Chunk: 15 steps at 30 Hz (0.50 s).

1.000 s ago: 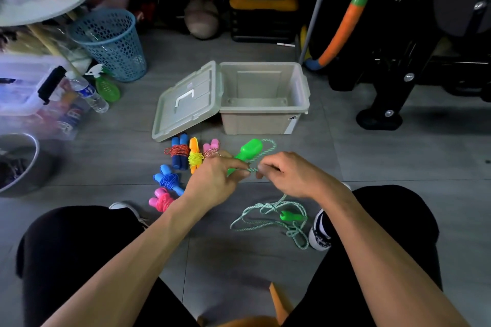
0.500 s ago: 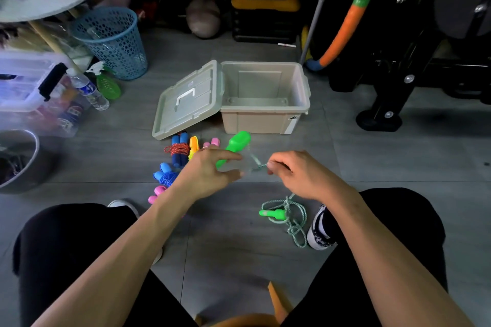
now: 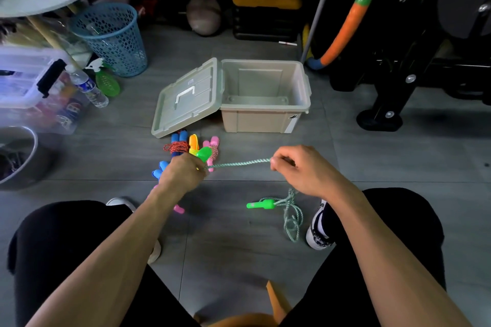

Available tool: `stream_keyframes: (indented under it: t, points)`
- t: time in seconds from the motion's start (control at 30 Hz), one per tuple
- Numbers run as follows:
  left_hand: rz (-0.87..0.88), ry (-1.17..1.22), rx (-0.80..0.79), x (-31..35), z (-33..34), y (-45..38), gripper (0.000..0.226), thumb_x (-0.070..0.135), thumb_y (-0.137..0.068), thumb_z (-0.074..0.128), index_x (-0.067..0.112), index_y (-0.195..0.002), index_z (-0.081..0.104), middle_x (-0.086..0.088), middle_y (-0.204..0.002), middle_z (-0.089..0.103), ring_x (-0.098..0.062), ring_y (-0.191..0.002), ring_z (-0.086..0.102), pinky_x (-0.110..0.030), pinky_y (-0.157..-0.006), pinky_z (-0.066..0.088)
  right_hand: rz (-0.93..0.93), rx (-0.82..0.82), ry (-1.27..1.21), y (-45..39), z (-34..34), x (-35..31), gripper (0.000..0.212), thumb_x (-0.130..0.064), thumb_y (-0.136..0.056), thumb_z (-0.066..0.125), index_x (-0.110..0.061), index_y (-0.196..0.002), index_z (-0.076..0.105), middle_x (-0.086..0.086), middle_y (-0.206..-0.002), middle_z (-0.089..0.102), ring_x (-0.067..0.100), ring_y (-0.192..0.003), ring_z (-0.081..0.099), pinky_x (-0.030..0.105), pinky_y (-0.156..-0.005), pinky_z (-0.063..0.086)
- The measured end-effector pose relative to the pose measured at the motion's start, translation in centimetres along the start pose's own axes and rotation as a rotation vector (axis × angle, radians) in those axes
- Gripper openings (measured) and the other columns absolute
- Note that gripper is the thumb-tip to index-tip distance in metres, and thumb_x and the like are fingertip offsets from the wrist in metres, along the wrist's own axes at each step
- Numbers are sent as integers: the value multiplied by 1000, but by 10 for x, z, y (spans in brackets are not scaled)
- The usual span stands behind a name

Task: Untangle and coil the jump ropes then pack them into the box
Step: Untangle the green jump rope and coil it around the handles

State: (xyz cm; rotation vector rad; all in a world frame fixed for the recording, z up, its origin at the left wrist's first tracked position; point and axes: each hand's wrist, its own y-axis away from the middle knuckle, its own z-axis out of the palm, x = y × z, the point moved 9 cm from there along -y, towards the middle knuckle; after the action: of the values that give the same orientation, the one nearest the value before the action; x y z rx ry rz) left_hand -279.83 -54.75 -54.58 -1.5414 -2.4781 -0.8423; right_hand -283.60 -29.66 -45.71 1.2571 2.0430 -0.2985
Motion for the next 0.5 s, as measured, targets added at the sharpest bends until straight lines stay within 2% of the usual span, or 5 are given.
stream_keyframes:
  t: [0.13, 0.23, 0.3, 0.43, 0.5]
  points:
    - [270, 201, -44, 50, 5, 22, 29, 31, -78, 78, 27, -106, 74, 9, -99, 67, -9, -92, 58, -11, -78, 35, -7, -55, 26, -1, 12, -1, 23, -24, -98, 50, -17, -82, 65, -9, -57, 50, 4, -51, 43, 16, -51, 34]
    - [541, 293, -55, 89, 4, 45, 37, 43, -73, 80, 26, -106, 75, 7, -101, 71, -5, -94, 63, -18, -87, 44, -33, -90, 40, -5, 23, -6, 24, -23, -98, 52, -12, -80, 63, -2, -62, 54, 9, -54, 41, 27, -55, 34]
    - [651, 298, -3, 100, 3, 54, 36, 47, -76, 70, 23, -101, 76, 4, -95, 70, -9, -86, 63, -24, -81, 48, -40, -97, 33, -6, 27, -9, 25, -24, -97, 53, -14, -75, 59, -1, -61, 53, 12, -54, 41, 32, -54, 33]
    - [603, 88, 180, 92, -3, 49, 22, 40, -86, 56, 28, -90, 73, 2, -91, 62, -22, -83, 59, -33, -68, 49, -15, -106, 54, -3, 25, -10, 24, -27, -95, 55, -13, -78, 64, -1, -64, 59, 16, -58, 49, 34, -59, 40]
    - [412, -106, 243, 67, -11, 33, 18, 34, -90, 53, 24, -89, 69, -4, -98, 62, -28, -85, 60, -32, -64, 47, -9, -60, 51, 0, 15, -8, 25, -30, -95, 55, -14, -79, 65, -1, -65, 61, 16, -60, 52, 33, -60, 43]
